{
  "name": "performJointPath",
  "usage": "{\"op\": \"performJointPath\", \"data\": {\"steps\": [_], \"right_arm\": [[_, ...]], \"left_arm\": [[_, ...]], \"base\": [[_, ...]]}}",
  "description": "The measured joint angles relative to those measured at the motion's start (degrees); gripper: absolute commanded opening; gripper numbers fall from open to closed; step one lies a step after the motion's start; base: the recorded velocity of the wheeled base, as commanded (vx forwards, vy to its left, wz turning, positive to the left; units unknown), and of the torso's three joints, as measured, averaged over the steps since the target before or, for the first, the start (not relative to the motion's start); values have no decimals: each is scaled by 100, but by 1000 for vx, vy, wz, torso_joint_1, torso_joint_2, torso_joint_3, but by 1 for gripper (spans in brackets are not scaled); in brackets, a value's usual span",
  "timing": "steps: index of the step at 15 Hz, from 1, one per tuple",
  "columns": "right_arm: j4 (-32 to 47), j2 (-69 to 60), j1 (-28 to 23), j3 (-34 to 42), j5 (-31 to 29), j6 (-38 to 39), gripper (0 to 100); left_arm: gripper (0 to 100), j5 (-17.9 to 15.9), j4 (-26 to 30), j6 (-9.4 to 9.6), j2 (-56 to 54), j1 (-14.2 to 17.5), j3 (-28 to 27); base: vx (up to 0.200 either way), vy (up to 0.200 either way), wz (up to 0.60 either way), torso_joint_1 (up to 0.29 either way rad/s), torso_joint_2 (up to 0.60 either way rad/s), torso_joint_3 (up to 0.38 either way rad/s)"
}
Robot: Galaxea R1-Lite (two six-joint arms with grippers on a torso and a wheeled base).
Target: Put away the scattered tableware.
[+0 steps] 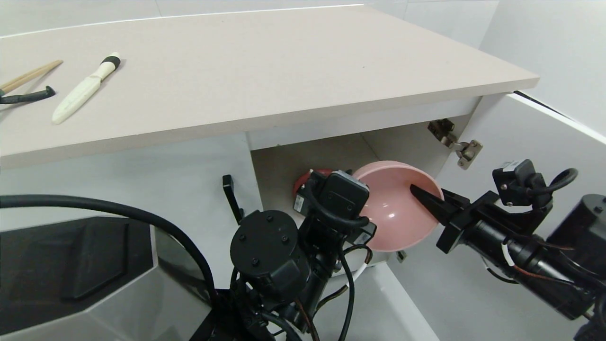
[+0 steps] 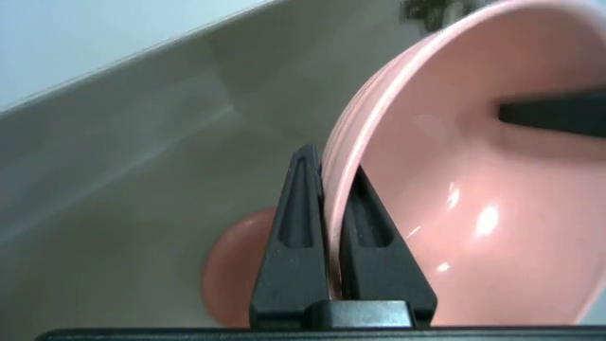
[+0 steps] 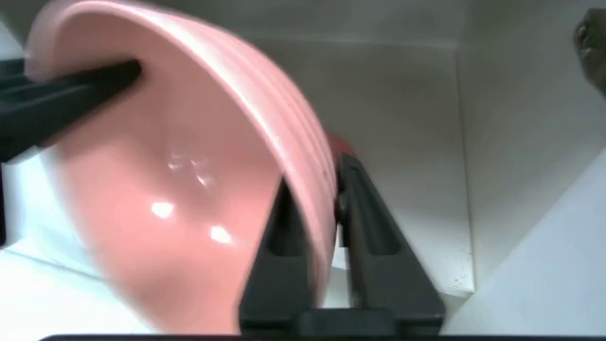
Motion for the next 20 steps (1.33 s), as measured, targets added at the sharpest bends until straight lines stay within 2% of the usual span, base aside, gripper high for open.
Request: {"op": "performJointPath", "data": {"steps": [1, 2, 8, 11, 12, 15, 16, 18, 20], "right_arm": [[-30, -17, 24, 0, 27, 2, 0], [-13, -24, 28, -5, 57, 2, 0], [-20, -27, -79, -11, 98, -1, 0], [-20, -20, -102, -11, 84, -1, 0], [-20, -16, -118, -10, 84, -1, 0], [-17, -7, -188, -2, 76, -1, 0], [-17, -7, -197, 0, 76, -1, 0], [-15, -7, -210, 6, 76, 0, 0], [-17, -7, -210, 12, 76, 0, 0]], "left_arm": [[0, -35, 16, 2, 4, 11, 11], [100, -102, 5, -5, 6, -2, 20], [100, -597, 30, 4, -156, -80, 243], [100, -1044, 28, -11, -407, -102, 588], [100, -1125, 30, -30, -532, -94, 712], [100, -1408, 27, -244, -877, -13, 1023], [100, -1753, 24, -273, -984, 85, 1178], [100, -2928, 27, -304, -1254, 477, 1654], [100, -3654, 27, -306, -1486, 723, 2068]], "base": [[0, 0, 0, 0, 0, 0], [0, 0, 0, 0, 0, 0], [0, 0, 0, 0, 0, 0], [0, 0, 0, 0, 0, 0], [0, 0, 0, 0, 0, 0], [0, 0, 0, 0, 0, 0], [0, 0, 0, 0, 0, 0], [0, 0, 0, 0, 0, 0], [0, 0, 0, 0, 0, 0]]}}
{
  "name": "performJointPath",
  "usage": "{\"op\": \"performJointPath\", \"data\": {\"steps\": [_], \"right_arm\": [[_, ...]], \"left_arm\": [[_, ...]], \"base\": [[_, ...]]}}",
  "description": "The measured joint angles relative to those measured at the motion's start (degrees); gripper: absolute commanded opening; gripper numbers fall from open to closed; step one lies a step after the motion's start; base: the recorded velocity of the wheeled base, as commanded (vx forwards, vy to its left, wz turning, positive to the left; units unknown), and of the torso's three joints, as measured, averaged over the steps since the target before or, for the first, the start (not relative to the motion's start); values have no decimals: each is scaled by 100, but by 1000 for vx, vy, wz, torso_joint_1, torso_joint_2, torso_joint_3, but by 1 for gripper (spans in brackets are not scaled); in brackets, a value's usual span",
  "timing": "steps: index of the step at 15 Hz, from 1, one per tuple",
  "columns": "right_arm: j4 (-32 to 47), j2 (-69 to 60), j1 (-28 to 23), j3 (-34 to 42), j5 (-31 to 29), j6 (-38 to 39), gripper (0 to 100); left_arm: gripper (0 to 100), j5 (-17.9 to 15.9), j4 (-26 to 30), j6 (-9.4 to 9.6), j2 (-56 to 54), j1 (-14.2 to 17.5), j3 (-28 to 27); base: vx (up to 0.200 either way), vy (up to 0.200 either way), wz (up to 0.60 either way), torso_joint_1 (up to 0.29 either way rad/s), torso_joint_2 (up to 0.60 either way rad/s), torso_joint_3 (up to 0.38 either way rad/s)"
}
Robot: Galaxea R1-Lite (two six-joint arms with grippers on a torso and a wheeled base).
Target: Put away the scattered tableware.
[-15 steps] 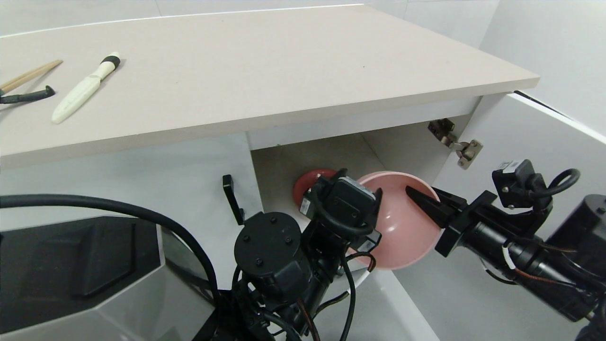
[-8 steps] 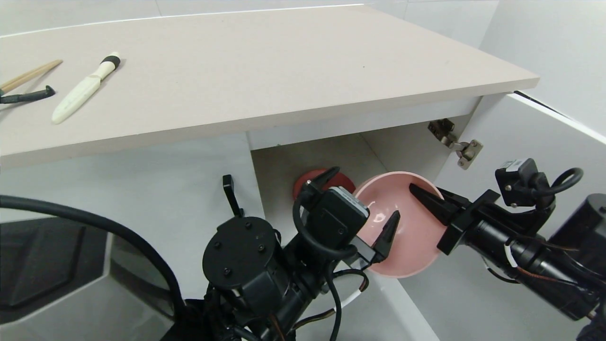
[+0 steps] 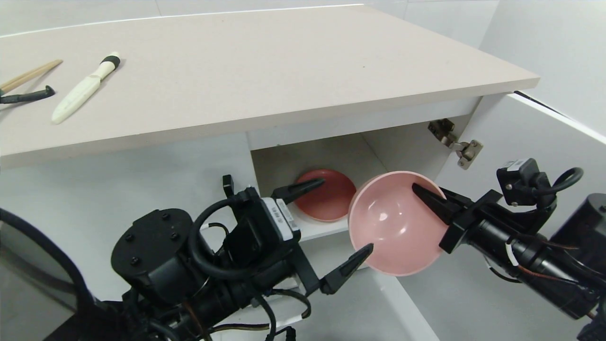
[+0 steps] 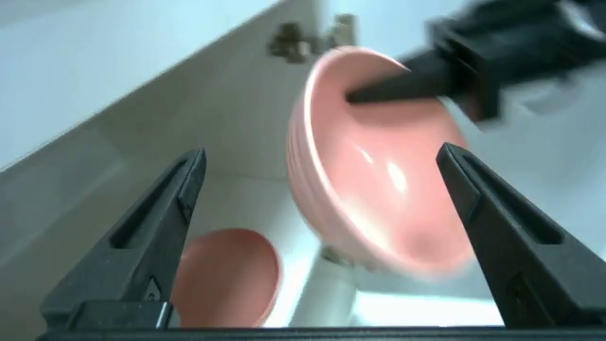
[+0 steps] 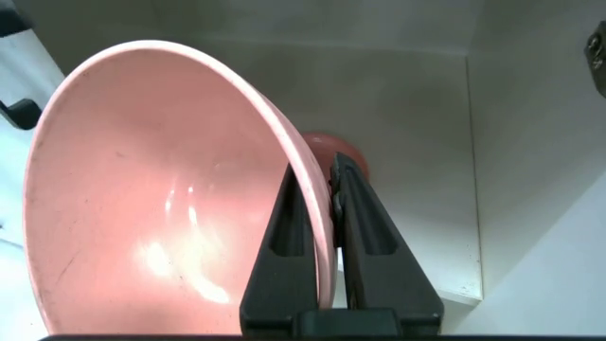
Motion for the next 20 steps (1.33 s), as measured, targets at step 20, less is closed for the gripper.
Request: {"op": "performJointPath", "data": {"steps": [20], "right_arm": [[0, -12, -18, 107, -2, 5, 0]], "left_arm": [[100, -1295, -2, 161, -1924, 1535, 2489]], "base": [[0, 0, 0, 0, 0, 0]]}}
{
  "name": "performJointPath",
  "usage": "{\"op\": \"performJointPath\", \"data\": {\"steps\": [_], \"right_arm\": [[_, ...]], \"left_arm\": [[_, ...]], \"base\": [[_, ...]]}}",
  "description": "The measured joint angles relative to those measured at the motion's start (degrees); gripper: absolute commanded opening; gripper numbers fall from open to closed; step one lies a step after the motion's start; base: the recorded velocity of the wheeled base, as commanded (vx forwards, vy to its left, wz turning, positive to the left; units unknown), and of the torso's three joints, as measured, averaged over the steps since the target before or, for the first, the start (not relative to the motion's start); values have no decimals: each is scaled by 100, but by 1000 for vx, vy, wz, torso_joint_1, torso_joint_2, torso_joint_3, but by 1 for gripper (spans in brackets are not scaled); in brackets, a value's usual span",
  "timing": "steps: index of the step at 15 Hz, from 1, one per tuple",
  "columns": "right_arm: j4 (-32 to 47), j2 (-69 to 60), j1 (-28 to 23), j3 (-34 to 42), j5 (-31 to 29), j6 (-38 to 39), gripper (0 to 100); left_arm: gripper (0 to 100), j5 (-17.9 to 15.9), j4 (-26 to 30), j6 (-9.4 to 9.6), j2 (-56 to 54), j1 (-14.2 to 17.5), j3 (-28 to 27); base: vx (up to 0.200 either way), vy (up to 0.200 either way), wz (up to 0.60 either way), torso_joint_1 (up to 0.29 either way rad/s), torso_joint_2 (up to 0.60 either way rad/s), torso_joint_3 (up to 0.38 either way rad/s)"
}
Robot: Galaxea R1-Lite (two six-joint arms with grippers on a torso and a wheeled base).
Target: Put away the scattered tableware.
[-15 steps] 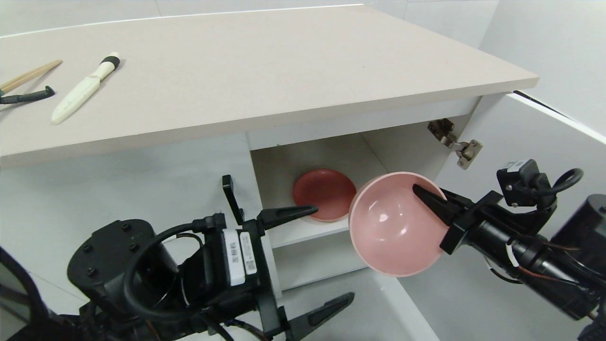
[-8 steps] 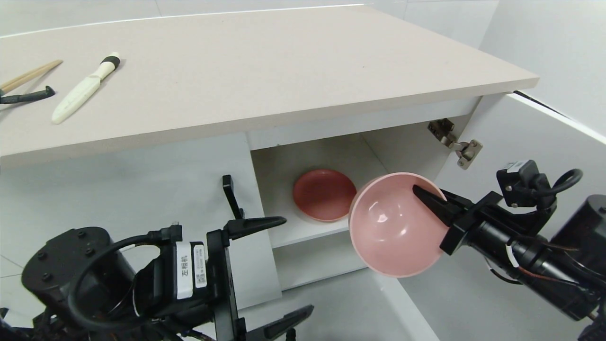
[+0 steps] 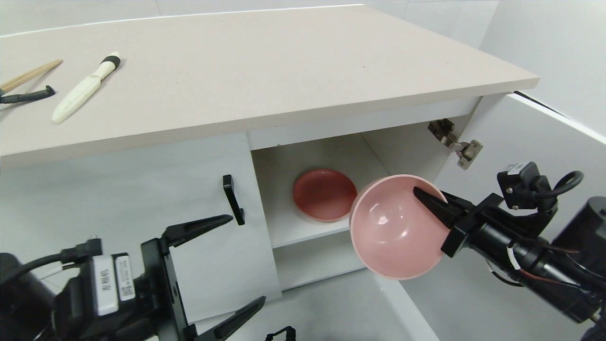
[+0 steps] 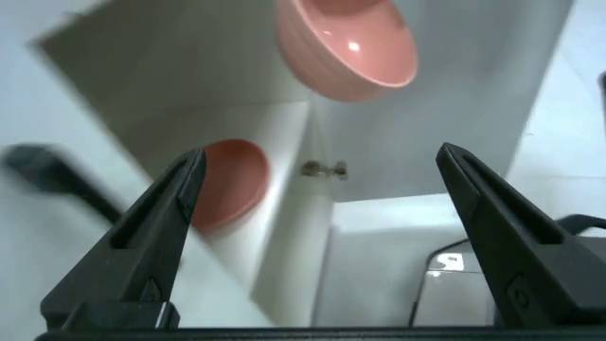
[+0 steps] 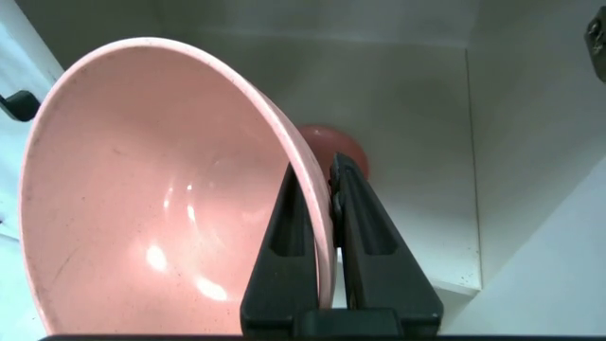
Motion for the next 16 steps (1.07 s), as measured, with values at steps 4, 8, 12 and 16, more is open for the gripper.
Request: {"op": "performJointPath", "data": {"steps": [4, 8, 12, 16], "right_arm": [[0, -24, -191, 82, 0, 9, 0], [2, -107, -190, 267, 0, 9, 0], [0, -66, -179, 383, 2, 9, 0], [2, 319, -9, 228, 2, 28, 0]], "left_arm": [[100, 835, 2, -286, -1000, 416, 79], [100, 1319, 728, -443, -1979, 586, 90], [100, 1345, 1582, -714, -2894, 1163, 90], [100, 1358, 3184, -1053, -4030, 1783, 5]], "base": [[0, 0, 0, 0, 0, 0], [0, 0, 0, 0, 0, 0], [0, 0, 0, 0, 0, 0], [0, 0, 0, 0, 0, 0]]}}
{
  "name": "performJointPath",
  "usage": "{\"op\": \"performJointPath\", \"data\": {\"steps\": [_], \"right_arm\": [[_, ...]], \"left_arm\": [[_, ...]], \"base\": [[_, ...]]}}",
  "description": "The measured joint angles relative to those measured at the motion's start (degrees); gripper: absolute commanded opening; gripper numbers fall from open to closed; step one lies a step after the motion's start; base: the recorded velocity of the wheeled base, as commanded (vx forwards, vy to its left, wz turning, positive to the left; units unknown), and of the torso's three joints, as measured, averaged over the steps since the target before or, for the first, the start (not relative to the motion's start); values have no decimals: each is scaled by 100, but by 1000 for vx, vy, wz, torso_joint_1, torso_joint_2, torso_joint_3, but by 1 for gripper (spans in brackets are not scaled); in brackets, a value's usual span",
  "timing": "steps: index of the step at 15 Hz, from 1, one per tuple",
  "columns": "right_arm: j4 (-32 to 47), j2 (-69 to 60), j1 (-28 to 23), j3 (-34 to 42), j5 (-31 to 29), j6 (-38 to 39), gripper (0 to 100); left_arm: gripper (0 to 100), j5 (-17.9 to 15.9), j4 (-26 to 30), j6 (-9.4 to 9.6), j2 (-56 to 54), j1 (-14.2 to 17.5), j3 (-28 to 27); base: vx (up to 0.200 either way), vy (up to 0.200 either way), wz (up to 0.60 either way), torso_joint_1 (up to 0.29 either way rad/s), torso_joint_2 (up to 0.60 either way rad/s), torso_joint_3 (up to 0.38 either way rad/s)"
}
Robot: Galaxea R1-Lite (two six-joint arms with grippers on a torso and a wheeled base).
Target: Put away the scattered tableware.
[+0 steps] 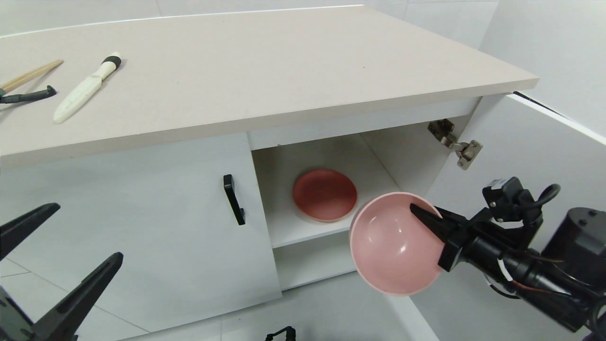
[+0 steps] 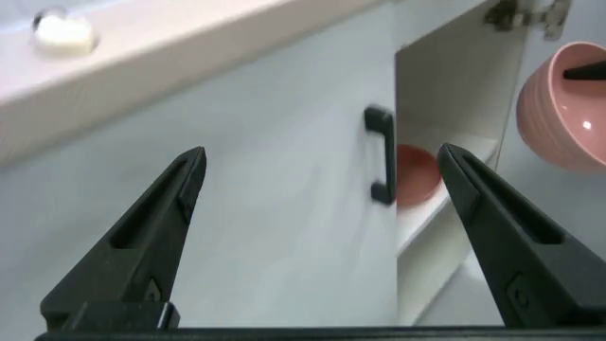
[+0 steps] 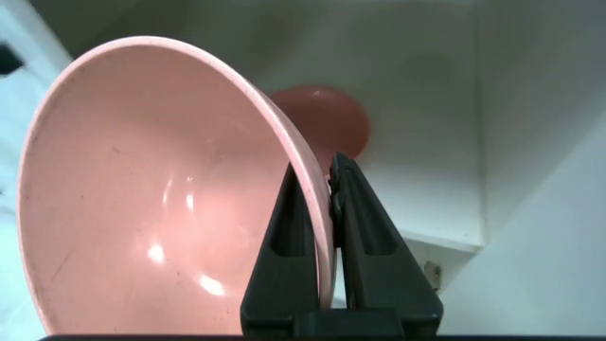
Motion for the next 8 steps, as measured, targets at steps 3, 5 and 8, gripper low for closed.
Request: {"op": "performJointPath", "data": {"steps": [3, 5, 8], "right_arm": [[0, 389, 18, -305, 0, 13, 0], [1, 688, 13, -730, 22, 43, 0], [-2, 1184, 5, -1585, 68, 393, 0]], "left_arm": [[100, 7, 1606, -110, -818, 196, -418], [100, -15, 2416, -112, -1259, 345, -645], [100, -50, 2781, -107, -1758, 411, -802]], "base": [[0, 0, 0, 0, 0, 0], [0, 0, 0, 0, 0, 0], [0, 0, 0, 0, 0, 0]]}}
